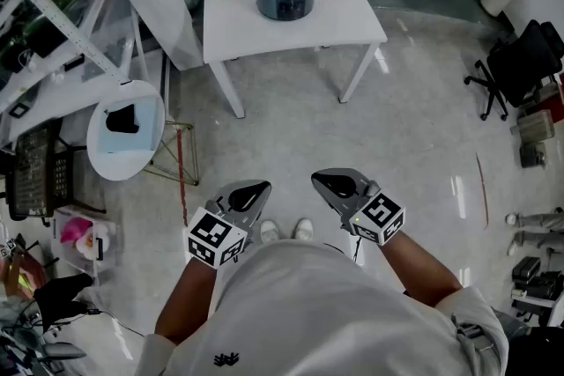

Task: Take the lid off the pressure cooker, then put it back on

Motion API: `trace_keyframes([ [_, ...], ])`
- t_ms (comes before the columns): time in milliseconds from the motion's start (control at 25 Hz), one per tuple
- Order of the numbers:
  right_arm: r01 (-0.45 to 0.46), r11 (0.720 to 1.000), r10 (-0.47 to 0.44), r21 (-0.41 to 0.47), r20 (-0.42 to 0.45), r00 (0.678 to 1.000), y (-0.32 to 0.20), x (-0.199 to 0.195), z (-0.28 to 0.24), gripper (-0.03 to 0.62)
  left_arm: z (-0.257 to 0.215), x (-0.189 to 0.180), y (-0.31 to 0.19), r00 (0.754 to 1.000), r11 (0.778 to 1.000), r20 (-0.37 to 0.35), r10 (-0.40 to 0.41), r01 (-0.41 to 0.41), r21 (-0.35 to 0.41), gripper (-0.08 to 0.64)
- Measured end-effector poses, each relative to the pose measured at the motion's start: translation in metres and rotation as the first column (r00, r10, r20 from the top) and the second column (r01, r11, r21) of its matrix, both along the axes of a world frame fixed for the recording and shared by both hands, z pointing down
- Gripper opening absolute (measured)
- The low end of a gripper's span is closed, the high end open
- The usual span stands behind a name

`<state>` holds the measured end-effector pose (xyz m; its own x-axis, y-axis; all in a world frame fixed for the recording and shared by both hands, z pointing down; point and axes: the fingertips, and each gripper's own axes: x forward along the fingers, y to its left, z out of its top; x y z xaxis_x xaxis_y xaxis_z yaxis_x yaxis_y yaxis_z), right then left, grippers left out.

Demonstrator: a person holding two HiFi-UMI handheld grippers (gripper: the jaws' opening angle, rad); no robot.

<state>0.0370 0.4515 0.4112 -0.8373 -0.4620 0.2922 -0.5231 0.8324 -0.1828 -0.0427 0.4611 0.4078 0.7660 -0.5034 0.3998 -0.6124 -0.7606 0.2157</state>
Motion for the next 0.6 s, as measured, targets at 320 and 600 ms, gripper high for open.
trace_keyframes([
  [320, 0.002, 1.000, -0.002, 0.010, 0.010, 1.000, -0.007, 0.016, 0.003, 0.012, 0.000, 0.020, -0.009, 1.000, 1.000, 0.016, 0.022, -0.022, 0.015, 0.006],
  [600, 0.041, 0.999, -0.041, 0.000, 0.019, 0.999, -0.005, 0.033, 0.019, 0.012, 0.002, 0.042, -0.018, 0.998, 0.998, 0.038, 0.047, -0.049, 0.042, 0.006],
])
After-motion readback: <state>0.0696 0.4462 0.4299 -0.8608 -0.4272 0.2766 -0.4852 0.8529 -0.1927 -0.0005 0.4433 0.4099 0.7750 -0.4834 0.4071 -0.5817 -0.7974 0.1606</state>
